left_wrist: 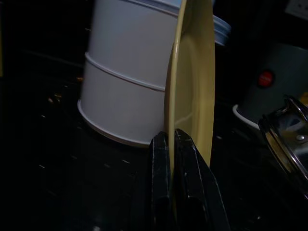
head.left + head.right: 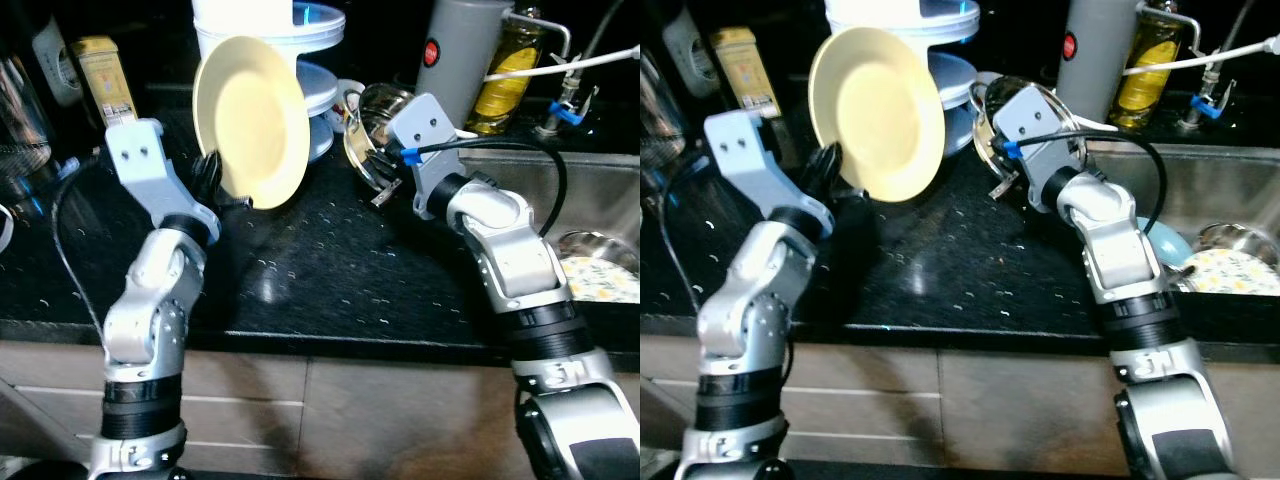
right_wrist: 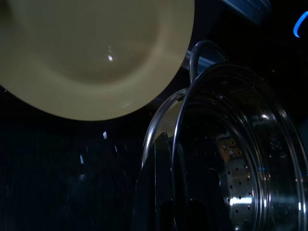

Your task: Kitchen organization

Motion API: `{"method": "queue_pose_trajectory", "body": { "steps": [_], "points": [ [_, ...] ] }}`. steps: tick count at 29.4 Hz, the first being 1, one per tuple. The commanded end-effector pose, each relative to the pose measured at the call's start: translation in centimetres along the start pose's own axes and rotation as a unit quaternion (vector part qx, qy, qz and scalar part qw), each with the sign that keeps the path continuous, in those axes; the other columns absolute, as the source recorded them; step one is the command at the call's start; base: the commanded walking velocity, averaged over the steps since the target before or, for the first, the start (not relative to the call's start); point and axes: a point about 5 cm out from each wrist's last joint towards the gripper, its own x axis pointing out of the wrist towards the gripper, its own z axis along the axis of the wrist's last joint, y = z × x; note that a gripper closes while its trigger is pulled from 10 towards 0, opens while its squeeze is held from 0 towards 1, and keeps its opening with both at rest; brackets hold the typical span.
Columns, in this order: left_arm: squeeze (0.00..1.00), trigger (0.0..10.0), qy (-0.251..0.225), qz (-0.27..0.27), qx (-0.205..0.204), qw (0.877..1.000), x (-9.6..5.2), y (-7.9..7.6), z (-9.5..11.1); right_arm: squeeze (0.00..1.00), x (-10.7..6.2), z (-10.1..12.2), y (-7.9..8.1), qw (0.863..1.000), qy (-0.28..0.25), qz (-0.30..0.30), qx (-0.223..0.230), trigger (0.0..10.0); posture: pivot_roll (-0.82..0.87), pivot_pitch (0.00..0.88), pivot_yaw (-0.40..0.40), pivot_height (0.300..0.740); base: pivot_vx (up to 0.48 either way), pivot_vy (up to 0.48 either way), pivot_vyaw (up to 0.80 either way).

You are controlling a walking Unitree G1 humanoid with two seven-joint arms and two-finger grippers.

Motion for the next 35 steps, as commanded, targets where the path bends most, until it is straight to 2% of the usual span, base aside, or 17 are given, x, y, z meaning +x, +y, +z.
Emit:
{"method": "queue_pose_trajectory", "body": {
  "steps": [1, 5, 14, 19, 35],
  "points": [
    [0.00, 10.0, -0.002, -0.006, -0.001, 1.000, -0.03, -0.36, -0.01, 0.00, -0.39, 0.37, -0.51, 1.000, -0.010, -0.008, 0.000, 10.0, 0.00, 0.000, -0.016, 0.740, 0.000, -0.454, 0.00],
    [0.00, 10.0, -0.001, -0.006, -0.002, 1.000, -0.04, -0.36, -0.09, 0.00, -0.31, 0.19, -0.36, 1.000, -0.005, 0.002, 0.015, 10.0, 0.00, 0.000, -0.018, 0.740, 0.000, -0.452, 0.00],
    [0.00, 10.0, 0.001, -0.007, -0.003, 1.000, -0.02, -0.36, -0.21, 0.00, -0.18, -0.03, -0.26, 1.000, 0.003, -0.003, -0.015, 10.0, 0.00, 0.000, -0.019, 0.740, 0.000, -0.449, 0.00],
    [0.00, 10.0, 0.003, -0.003, -0.014, 1.000, -0.04, -0.32, -0.40, 0.00, -0.16, -0.40, -0.24, 1.000, 0.016, -0.003, -0.025, 10.0, 0.00, 0.000, -0.023, 0.740, 0.000, 0.000, 0.00],
    [0.00, 10.0, 0.006, -0.010, -0.014, 1.000, -0.01, -0.44, -0.50, 0.00, 0.07, -0.53, -0.40, 0.999, 0.022, -0.011, -0.026, 10.0, 0.00, 0.000, -0.025, 0.740, 0.000, 0.000, 0.00]
  ]
}}
